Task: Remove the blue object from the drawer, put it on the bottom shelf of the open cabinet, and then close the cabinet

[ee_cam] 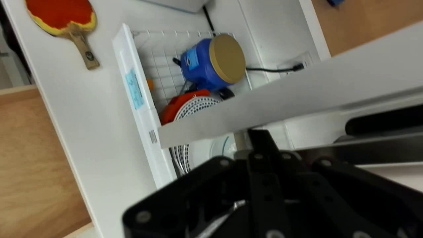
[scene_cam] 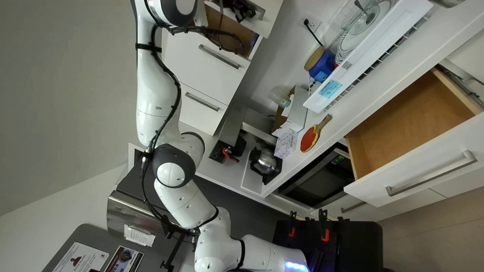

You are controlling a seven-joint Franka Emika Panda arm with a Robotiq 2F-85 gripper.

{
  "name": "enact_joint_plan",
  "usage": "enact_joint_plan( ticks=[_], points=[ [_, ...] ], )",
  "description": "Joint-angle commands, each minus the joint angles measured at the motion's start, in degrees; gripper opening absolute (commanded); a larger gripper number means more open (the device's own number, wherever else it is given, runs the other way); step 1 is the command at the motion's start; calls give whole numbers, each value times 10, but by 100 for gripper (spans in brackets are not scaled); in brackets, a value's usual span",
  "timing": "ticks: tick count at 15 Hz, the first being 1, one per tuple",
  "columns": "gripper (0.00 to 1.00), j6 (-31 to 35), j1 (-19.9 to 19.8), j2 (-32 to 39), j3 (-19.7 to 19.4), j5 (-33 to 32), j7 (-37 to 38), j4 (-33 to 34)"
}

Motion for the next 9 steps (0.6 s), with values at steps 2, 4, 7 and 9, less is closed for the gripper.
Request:
enact_joint_plan(
  ticks=[2,4,7,9],
  points=[
    [0,-98,0,-18,35,24,-35,-9],
    [0,-119,6,-22,51,29,-50,-13],
    [0,-104,25,-30,68,24,-93,-22],
    [0,-81,42,-34,74,17,-136,-29]
  ],
)
